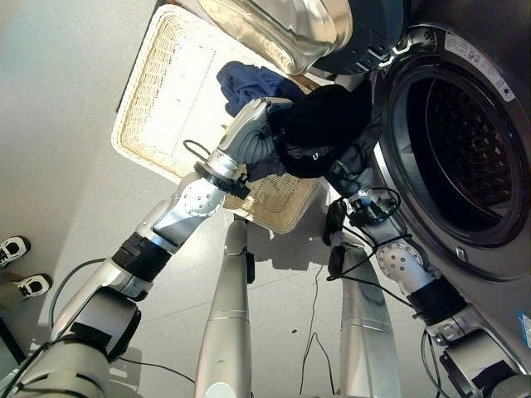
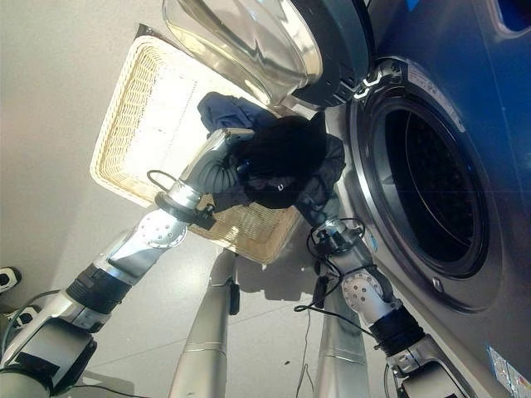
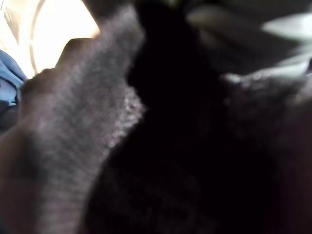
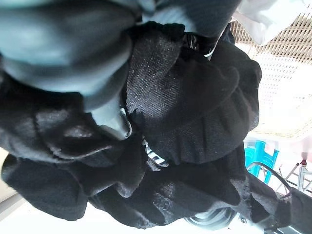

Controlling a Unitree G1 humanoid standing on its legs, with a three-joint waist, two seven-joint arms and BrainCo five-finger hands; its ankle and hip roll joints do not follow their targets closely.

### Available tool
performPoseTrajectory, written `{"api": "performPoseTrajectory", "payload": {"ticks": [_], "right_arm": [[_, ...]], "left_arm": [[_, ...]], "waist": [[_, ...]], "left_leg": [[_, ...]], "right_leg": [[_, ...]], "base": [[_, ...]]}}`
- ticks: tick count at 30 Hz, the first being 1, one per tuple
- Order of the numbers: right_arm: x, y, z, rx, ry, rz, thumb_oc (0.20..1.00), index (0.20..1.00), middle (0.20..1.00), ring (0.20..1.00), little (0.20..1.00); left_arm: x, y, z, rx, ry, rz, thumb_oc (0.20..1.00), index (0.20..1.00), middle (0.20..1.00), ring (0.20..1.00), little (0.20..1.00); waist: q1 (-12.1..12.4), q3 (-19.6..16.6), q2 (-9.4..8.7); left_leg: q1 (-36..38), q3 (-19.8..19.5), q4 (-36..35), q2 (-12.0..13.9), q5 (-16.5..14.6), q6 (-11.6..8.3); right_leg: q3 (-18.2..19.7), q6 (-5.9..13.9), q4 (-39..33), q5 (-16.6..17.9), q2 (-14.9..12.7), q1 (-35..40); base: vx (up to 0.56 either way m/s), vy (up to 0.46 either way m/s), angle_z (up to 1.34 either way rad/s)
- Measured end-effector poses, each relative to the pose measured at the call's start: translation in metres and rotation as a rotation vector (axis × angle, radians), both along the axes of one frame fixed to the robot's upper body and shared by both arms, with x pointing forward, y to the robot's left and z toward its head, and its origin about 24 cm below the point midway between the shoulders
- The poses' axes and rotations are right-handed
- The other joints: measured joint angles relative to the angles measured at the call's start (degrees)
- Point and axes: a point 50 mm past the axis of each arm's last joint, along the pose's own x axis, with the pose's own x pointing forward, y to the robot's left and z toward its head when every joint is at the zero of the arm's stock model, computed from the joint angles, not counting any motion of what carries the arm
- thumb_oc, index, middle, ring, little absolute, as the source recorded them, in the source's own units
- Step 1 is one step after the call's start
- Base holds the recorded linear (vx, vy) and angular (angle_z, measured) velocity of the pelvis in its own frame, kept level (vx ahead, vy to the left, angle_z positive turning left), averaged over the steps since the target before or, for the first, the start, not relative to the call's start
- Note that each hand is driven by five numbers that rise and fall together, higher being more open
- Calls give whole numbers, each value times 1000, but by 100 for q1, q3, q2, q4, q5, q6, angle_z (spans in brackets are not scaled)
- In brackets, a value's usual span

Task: Put the clothes into the washing machine.

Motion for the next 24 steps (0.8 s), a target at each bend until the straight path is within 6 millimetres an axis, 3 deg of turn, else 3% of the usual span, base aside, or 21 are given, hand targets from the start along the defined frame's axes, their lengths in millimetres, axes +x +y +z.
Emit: {"api": "performPoseTrajectory", "payload": {"ticks": [1,2,5,11,16,24], "right_arm": [[0,0,0,5,1,2,200,200,200,200,200],[0,0,0,11,1,3,200,200,200,200,200],[0,0,1,17,2,3,200,200,200,200,200],[-1,8,1,54,4,22,200,200,200,200,200],[-3,25,6,112,-13,60,200,200,200,200,200],[0,34,18,119,-15,31,200,200,200,200,200]], "left_arm": [[0,0,0,-7,-3,2,940,940,940,940,940],[0,1,-1,-16,-12,12,1000,1000,1000,1000,1000],[0,3,-1,-40,-46,46,1000,1000,1000,1000,1000],[-2,16,-7,-258,-89,119,1000,1000,1000,1000,1000],[-12,19,-24,-662,8,9,1000,1000,1000,1000,1000],[-15,18,-25,-926,50,-63,1000,1000,1000,1000,1000]], "waist": [[1,0,0],[1,0,0],[3,0,0],[13,0,0],[30,0,0],[26,0,0]], "left_leg": [[0,0,0,0,0,0],[0,0,0,0,0,0],[-2,0,0,0,0,0],[-2,-7,2,0,0,0],[-2,-23,11,0,1,0],[-4,-39,12,-1,-4,3]], "right_leg": [[0,0,-1,0,0,0],[0,0,0,0,0,0],[0,-1,3,1,0,0],[-6,-2,15,1,0,5],[-19,1,22,-1,1,14],[-27,27,11,-19,3,13]], "base": [[0,0,0],[0,0,0],[0,0,0],[0,-5,0],[-1,-16,0],[0,0,0]]}}
